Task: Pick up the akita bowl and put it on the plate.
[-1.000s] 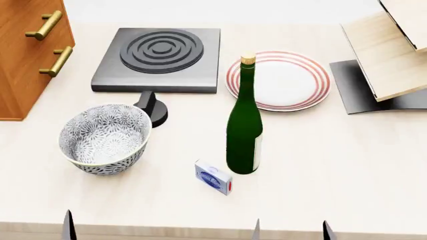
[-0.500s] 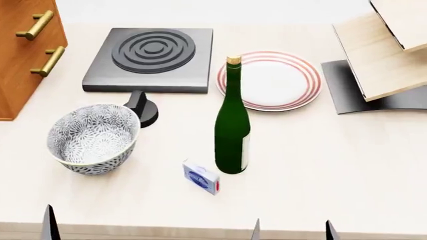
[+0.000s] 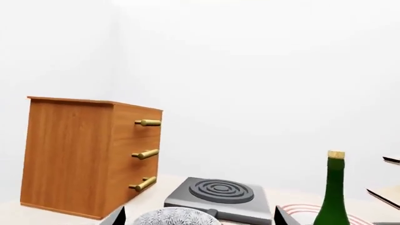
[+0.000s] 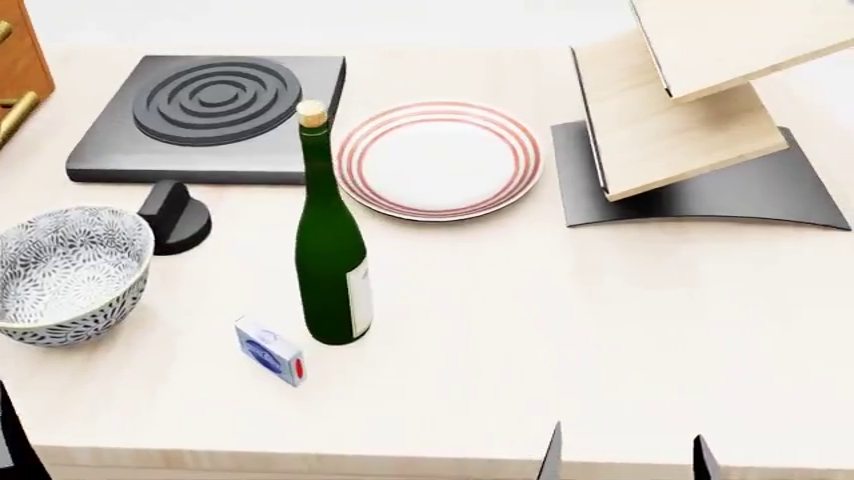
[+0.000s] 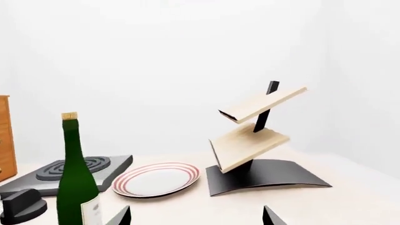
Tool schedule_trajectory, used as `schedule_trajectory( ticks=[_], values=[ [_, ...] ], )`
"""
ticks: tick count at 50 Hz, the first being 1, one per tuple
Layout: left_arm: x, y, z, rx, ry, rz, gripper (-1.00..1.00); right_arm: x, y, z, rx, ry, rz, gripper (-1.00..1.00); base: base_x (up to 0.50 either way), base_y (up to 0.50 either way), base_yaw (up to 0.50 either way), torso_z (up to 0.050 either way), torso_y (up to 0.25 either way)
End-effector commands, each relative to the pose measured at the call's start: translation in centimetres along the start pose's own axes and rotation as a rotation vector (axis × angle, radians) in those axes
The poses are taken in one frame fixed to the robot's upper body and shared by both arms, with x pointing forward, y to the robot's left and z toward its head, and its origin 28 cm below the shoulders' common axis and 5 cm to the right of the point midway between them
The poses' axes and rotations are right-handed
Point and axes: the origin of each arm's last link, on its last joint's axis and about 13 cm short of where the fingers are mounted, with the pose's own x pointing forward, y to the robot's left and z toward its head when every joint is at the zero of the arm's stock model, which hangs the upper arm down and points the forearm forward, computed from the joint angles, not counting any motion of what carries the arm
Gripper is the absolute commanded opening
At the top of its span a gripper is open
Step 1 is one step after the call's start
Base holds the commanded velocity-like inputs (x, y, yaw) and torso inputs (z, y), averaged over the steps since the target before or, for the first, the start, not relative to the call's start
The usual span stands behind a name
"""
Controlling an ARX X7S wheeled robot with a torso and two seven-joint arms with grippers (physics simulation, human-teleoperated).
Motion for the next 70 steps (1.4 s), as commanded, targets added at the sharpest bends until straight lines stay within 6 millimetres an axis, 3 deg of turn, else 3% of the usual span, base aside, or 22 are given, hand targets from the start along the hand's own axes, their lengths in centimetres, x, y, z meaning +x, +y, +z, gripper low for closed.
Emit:
schedule_trajectory(
  ticks=[1,20,70],
  values=[
    [0.6,1.0,0.2,0.0,-0.019,0.073,1.0,0.1,-0.2,0.2,0.002,-0.028,-0.019,1.0,0.0,-0.13,0.0,0.0,0.0],
    [0.6,1.3,0.2,-0.021,-0.029,0.089,1.0,-0.5,0.7,-0.2,-0.046,-0.051,0.057,1.0,0.0,0.0,0.0,0.0,0.0],
    [0.5,1.0,-0.2,-0.031,-0.019,0.068,1.0,-0.9,0.8,0.1,-0.018,-0.072,0.067,1.0,0.1,0.0,0.0,0.0,0.0]
  ],
)
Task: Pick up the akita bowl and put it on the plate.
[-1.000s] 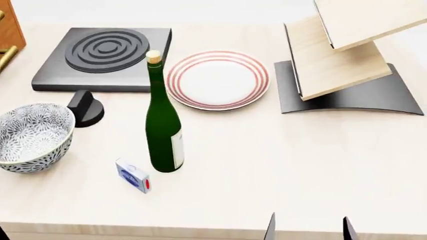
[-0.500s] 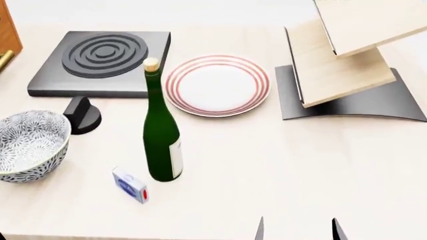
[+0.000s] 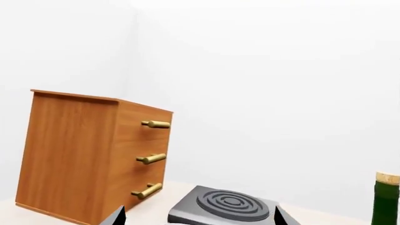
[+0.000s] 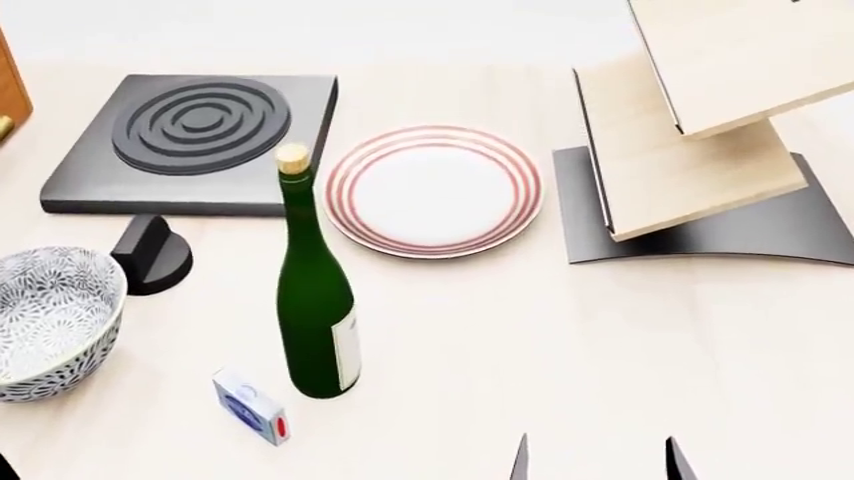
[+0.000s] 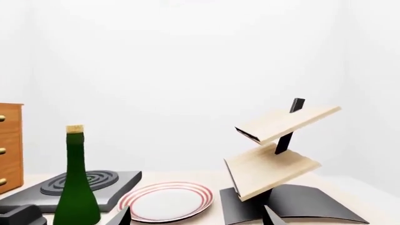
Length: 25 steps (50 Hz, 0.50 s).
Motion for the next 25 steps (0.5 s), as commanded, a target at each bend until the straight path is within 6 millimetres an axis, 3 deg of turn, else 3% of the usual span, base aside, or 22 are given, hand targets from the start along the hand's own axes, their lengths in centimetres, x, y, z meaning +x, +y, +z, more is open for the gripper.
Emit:
schedule_trajectory(
  ticks=[1,25],
  values=[
    [-0.01,-0.03,-0.07,-0.001,0.001,-0.001,1.0,-0.04,0.04,0.04,0.002,-0.003,0.002,1.0,0.15,0.0,0.0,0.0,0.0],
    [-0.1,-0.18,-0.23,-0.001,0.006,-0.011,1.0,-0.21,0.21,0.1,-0.008,-0.017,0.007,1.0,0.16,-0.01,0.0,0.0,0.0]
  ],
)
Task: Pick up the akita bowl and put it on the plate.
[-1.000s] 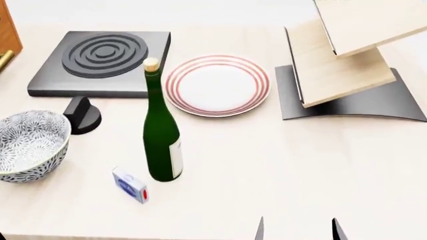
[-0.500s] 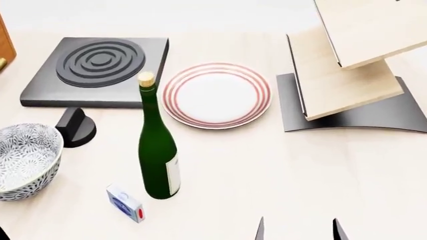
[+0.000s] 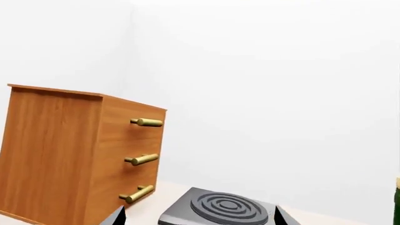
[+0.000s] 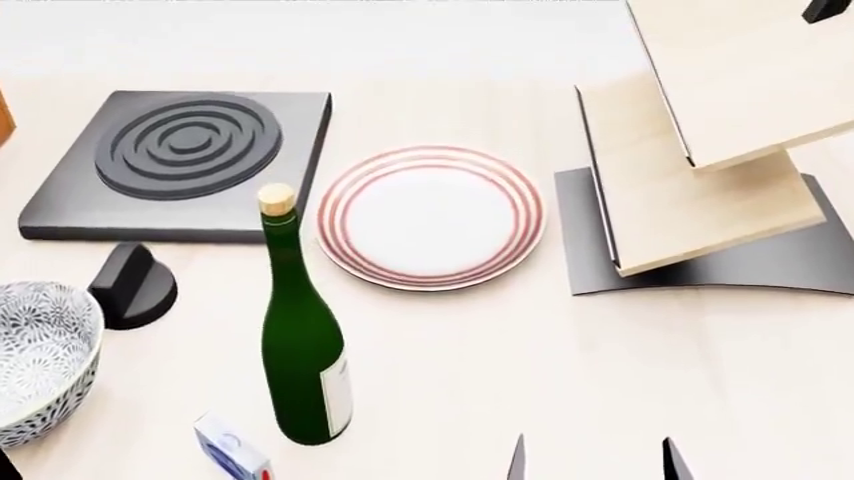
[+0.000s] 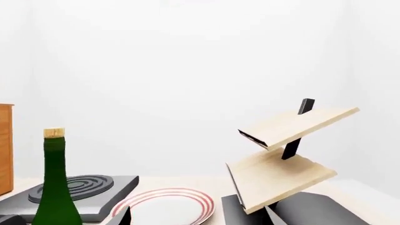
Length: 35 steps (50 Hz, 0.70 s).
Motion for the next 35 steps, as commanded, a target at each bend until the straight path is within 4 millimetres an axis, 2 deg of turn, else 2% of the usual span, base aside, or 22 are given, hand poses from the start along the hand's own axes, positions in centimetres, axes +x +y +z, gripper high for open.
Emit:
schedule_trajectory(
  ticks=[1,35],
  values=[
    [-0.07,-0.13,-0.1,0.002,0.002,-0.007,1.0,-0.11,0.1,0.04,-0.01,-0.012,0.002,1.0,0.23,-0.06,0.0,0.0,0.0],
    [-0.08,-0.16,-0.32,-0.004,0.004,-0.01,1.0,-0.13,0.27,-0.15,-0.034,-0.004,0.011,1.0,0.22,-0.04,0.0,0.0,0.0]
  ],
)
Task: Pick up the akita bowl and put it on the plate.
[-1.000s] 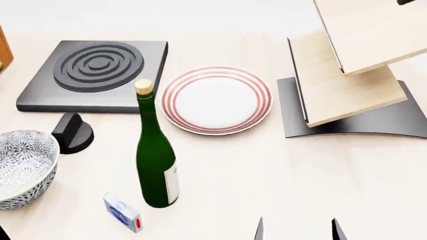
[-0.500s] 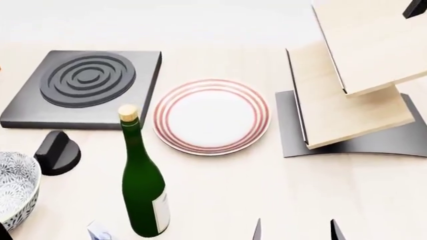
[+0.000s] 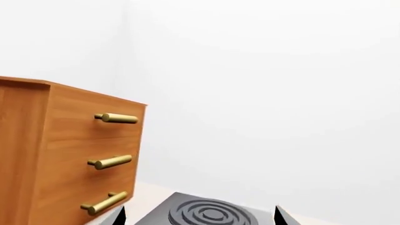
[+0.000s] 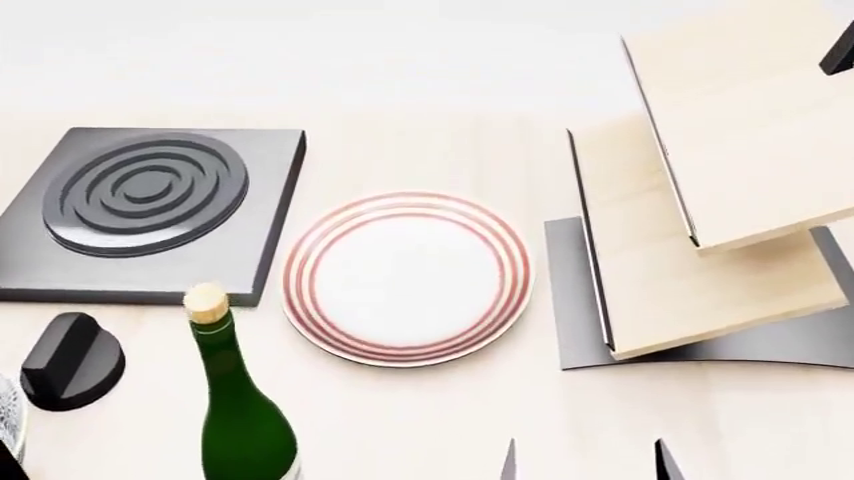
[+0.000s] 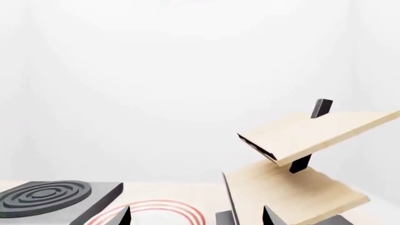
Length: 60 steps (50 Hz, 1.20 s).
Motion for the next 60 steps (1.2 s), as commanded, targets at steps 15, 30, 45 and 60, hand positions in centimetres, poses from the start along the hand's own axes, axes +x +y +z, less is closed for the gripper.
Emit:
schedule_trajectory(
  ticks=[15,30,45,60],
  values=[
    [-0.03,-0.02,-0.13,-0.002,0.002,-0.002,1.0,-0.07,0.1,-0.09,-0.009,-0.001,0.003,1.0,0.22,-0.01,0.0,0.0,0.0],
    [-0.05,-0.05,-0.1,-0.002,0.0,-0.002,1.0,-0.1,0.1,-0.01,-0.007,-0.003,0.007,1.0,0.22,-0.01,0.0,0.0,0.0],
    [-0.08,-0.04,-0.11,-0.003,-0.001,-0.003,1.0,-0.12,0.11,-0.16,-0.006,-0.003,0.009,1.0,0.22,-0.01,0.0,0.0,0.001],
    [-0.09,-0.07,-0.11,0.001,-0.001,-0.008,1.0,-0.07,0.23,-0.2,-0.02,0.001,-0.002,1.0,0.05,0.0,0.0,0.0,0.0]
  ],
)
